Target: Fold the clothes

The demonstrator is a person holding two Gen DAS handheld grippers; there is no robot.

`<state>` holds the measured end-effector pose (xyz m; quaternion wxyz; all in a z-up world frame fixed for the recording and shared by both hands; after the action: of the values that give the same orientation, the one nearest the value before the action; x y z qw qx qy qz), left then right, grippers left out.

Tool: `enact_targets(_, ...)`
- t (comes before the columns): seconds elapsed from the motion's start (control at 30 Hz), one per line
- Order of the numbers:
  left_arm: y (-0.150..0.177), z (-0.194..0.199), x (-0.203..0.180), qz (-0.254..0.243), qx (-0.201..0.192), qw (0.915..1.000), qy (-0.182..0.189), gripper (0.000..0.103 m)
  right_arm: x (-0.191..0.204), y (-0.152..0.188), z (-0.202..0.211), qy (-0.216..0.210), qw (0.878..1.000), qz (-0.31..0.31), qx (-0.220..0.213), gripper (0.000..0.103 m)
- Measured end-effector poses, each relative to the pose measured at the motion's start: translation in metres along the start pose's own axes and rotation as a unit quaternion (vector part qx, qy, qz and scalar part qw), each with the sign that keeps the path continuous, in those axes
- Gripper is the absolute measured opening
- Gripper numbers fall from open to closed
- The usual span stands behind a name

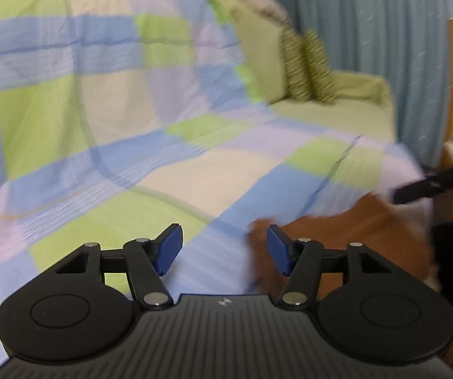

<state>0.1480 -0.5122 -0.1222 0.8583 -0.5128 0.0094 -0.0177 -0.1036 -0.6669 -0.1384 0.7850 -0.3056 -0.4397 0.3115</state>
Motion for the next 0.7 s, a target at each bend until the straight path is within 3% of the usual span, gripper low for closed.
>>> enact_targets(0.07, 0.0, -0.005, -0.012, -0.012, 0.005, 0.9996, 0.025, 0.062, 0.011, -0.001, -0.01, -0.016, 1.0, 0.027, 0.005, 0.025)
enact_targets(0.13, 0.012, -0.022, -0.02, -0.027, 0.034, 0.998, 0.046, 0.059, 0.019, 0.001, -0.024, -0.026, 0.998, 0.054, 0.02, 0.025)
enact_targets(0.23, 0.027, -0.04, -0.005, 0.003, 0.058, 0.9973, 0.045, 0.059, 0.015, 0.013, -0.047, -0.021, 0.995, 0.079, 0.05, 0.024)
enact_targets(0.33, 0.024, -0.048, 0.01, 0.004, 0.057, 0.9977, 0.037, 0.061, 0.003, 0.018, -0.053, -0.015, 0.995, 0.088, 0.05, 0.01)
enact_targets(0.57, 0.019, -0.051, 0.032, 0.008, 0.053, 0.9983, 0.023, 0.062, -0.011, 0.022, -0.049, -0.024, 0.996, 0.076, 0.04, 0.006)
enact_targets(0.7, 0.017, -0.046, 0.037, 0.018, 0.056, 0.9982, -0.014, 0.062, -0.014, 0.022, -0.05, -0.021, 0.997, 0.063, 0.041, 0.004)
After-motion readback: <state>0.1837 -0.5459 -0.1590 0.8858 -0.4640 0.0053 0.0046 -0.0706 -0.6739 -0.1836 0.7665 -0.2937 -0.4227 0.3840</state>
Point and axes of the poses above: each gripper's, at about its wrist camera, not at the fingertips, and z roughly against the way its jaws point, x to its left, y to its underside, the point moved 7 cm from there along -z, roughly the way its jaws point, and after that the axes turned 6 degrees about y, right-handed, at the moved point
